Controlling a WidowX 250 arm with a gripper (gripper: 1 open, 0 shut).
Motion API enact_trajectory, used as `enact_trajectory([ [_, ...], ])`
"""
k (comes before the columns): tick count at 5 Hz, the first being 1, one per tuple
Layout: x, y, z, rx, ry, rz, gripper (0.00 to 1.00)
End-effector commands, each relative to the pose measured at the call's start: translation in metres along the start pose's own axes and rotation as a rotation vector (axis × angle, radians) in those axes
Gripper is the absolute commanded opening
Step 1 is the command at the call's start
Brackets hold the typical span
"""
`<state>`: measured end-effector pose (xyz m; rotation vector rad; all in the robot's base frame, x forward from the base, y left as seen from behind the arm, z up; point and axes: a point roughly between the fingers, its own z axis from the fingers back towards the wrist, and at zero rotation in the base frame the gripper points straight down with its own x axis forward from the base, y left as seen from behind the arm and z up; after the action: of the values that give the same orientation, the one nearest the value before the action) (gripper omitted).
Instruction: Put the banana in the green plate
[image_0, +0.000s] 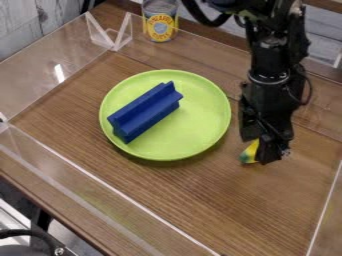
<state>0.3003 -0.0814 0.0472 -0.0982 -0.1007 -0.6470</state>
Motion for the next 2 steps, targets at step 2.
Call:
enact_trajectory([
  [2, 0.018, 0.0117, -0.0038, 0.024, -0.055, -0.012, 1.0],
])
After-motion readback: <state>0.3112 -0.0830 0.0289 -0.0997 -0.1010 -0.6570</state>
